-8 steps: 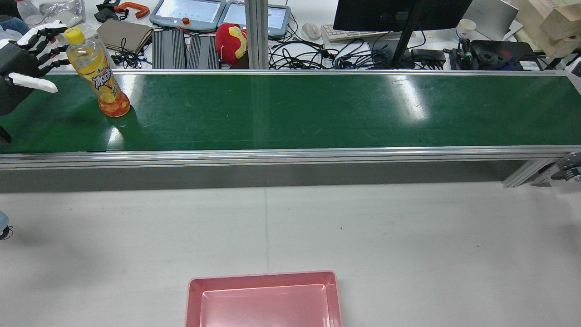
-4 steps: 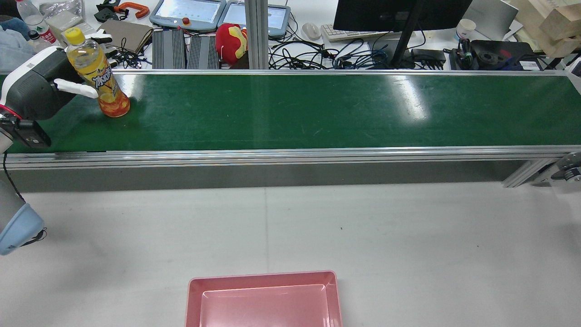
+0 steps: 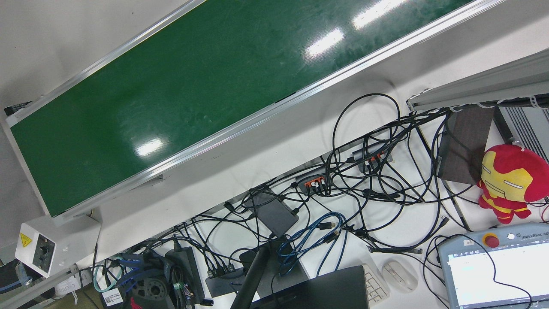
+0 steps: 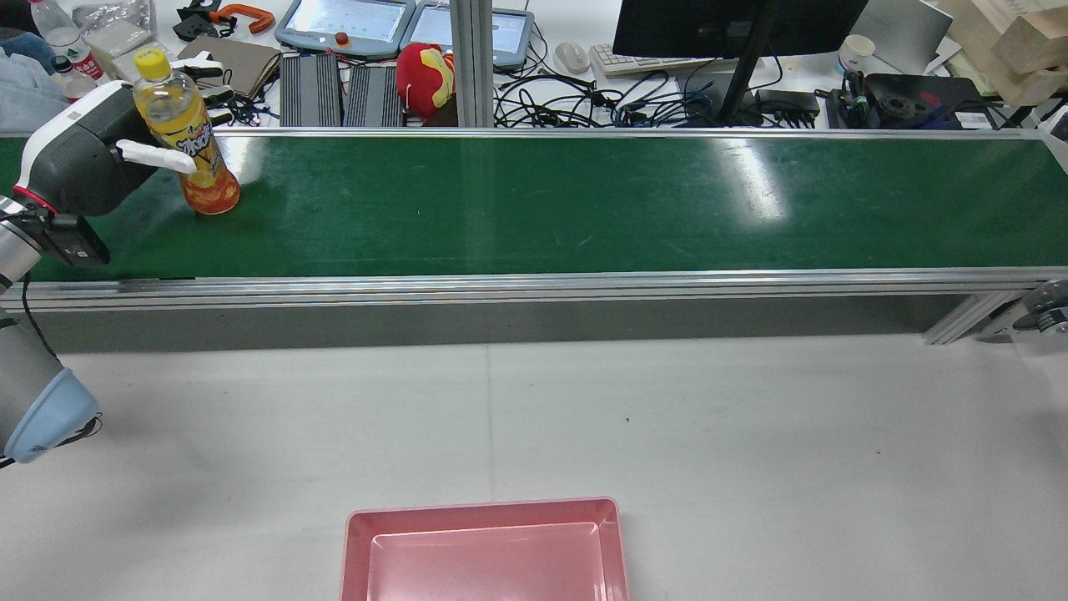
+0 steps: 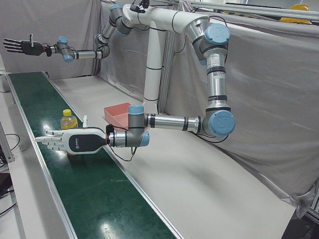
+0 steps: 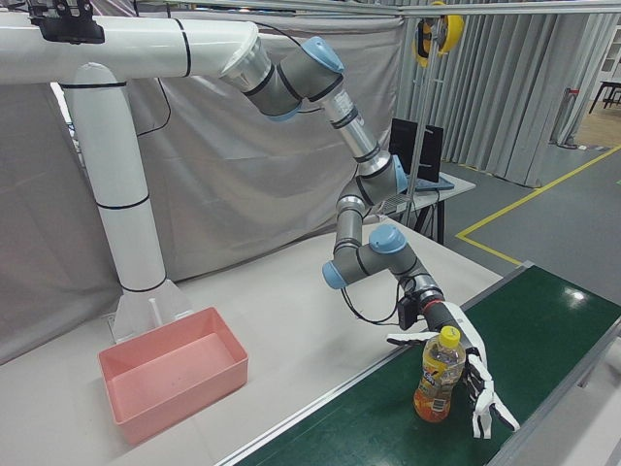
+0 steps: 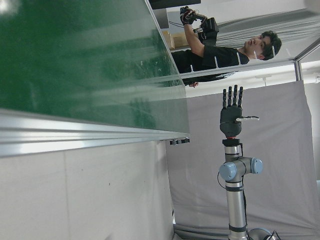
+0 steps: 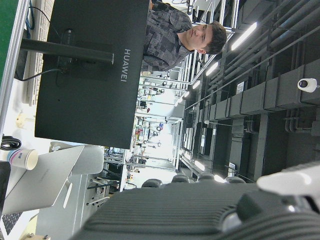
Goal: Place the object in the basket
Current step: 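Close the left hand around the bottle and lift it off the belt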
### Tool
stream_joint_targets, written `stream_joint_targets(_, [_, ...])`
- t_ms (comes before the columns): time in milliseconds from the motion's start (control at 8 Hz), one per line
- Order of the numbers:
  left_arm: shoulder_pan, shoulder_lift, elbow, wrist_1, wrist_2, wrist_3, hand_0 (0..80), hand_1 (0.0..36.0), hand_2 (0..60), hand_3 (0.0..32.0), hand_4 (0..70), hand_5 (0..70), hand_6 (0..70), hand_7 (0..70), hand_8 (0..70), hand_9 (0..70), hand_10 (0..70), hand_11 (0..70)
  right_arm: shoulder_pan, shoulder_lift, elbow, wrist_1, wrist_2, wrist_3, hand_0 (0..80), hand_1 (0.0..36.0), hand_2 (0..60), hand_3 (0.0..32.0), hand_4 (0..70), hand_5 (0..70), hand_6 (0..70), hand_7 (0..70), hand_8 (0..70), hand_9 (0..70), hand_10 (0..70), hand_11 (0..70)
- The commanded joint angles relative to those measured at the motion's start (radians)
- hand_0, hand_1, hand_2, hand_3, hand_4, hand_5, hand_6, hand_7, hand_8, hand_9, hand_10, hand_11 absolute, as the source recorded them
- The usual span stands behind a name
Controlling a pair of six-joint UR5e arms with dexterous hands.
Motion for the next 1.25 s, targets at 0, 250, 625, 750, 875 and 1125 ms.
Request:
stream_joint_targets(0, [0.002,-0.006,0.001,0.066,-0.071,-0.015,57.5,16.7,12.5,0.0,35.7,70.0,25.5,26.8,41.7,53.3,49.3,70.0,-0.002,0.0,0.0,0.0,0.0,0.0,0.0,0.0,0.0,0.0,0.0,0.0,0.0,0.0,0.0,0.0,0.0,0.0])
stream_joint_targets(250, [0.004,-0.008,-0.007,0.08,-0.068,-0.016,54.7,17.5,42.8,0.0,40.9,70.0,54.2,51.5,70.0,70.0,68.0,70.0,0.0,0.0,0.0,0.0,0.0,0.0,0.0,0.0,0.0,0.0,0.0,0.0,0.0,0.0,0.0,0.0,0.0,0.0])
stream_joint_targets(625, [0.004,-0.046,-0.018,0.11,-0.064,-0.012,52.0,17.5,56.9,0.0,41.3,70.0,58.4,54.8,70.0,70.0,70.0,70.0,0.0,0.0,0.0,0.0,0.0,0.0,0.0,0.0,0.0,0.0,0.0,0.0,0.0,0.0,0.0,0.0,0.0,0.0])
stream_joint_targets(750, [0.004,-0.054,-0.044,0.127,-0.061,-0.012,52.4,17.6,55.1,0.0,39.9,70.0,56.4,53.2,70.0,70.0,70.0,70.0,0.0,0.0,0.0,0.0,0.0,0.0,0.0,0.0,0.0,0.0,0.0,0.0,0.0,0.0,0.0,0.0,0.0,0.0])
stream_joint_targets(875, [0.019,-0.064,-0.117,0.187,-0.056,-0.01,52.1,17.5,53.8,0.0,39.3,70.0,55.3,52.4,70.0,70.0,69.1,70.0,0.0,0.0,0.0,0.0,0.0,0.0,0.0,0.0,0.0,0.0,0.0,0.0,0.0,0.0,0.0,0.0,0.0,0.0])
stream_joint_targets(1125, [0.102,-0.127,-0.185,0.287,0.043,-0.009,51.2,17.2,57.1,0.0,40.0,70.0,57.4,54.3,70.0,70.0,68.7,70.0,-0.002,0.0,0.0,0.0,0.0,0.0,0.0,0.0,0.0,0.0,0.0,0.0,0.0,0.0,0.0,0.0,0.0,0.0])
